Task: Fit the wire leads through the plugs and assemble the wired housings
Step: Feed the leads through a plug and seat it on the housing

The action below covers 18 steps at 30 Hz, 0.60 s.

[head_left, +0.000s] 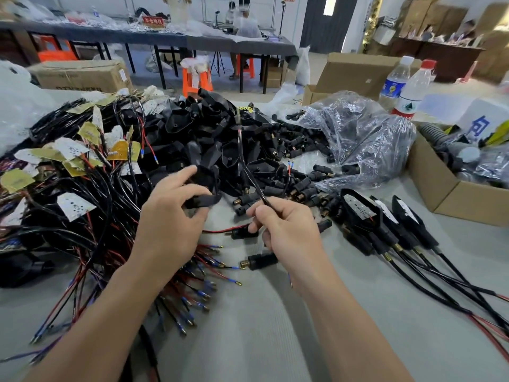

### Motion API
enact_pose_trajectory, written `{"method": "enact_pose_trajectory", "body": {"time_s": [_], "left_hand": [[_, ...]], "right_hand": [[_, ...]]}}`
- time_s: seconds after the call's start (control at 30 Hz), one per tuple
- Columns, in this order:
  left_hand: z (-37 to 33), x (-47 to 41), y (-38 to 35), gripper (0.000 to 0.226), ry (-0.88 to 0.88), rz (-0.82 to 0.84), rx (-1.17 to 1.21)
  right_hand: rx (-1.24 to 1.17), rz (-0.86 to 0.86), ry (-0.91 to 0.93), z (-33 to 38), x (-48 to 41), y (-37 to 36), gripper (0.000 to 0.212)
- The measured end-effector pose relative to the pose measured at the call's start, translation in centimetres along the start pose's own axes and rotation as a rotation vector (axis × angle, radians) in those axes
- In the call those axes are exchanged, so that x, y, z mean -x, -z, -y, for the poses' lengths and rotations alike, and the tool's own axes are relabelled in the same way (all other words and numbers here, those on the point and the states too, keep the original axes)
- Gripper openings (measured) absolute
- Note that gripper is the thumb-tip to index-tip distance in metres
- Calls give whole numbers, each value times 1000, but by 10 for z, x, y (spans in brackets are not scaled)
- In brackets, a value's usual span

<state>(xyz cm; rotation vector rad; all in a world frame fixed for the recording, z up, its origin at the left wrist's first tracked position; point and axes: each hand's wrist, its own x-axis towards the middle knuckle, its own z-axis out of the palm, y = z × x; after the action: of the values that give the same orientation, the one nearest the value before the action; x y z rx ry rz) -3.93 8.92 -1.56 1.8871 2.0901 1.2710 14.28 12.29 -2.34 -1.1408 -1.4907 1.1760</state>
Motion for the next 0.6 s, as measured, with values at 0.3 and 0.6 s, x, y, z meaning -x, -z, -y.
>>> {"method": "enact_pose_trajectory", "body": {"time_s": [0.3, 0.6], "left_hand": [[7, 5, 6, 37, -94, -253, 136], [-6, 7, -1, 46, -118, -28, 560]], "right_hand": [[-138, -5, -25, 4, 1, 4, 30], [-380, 22, -208, 11, 2, 5, 24]]}}
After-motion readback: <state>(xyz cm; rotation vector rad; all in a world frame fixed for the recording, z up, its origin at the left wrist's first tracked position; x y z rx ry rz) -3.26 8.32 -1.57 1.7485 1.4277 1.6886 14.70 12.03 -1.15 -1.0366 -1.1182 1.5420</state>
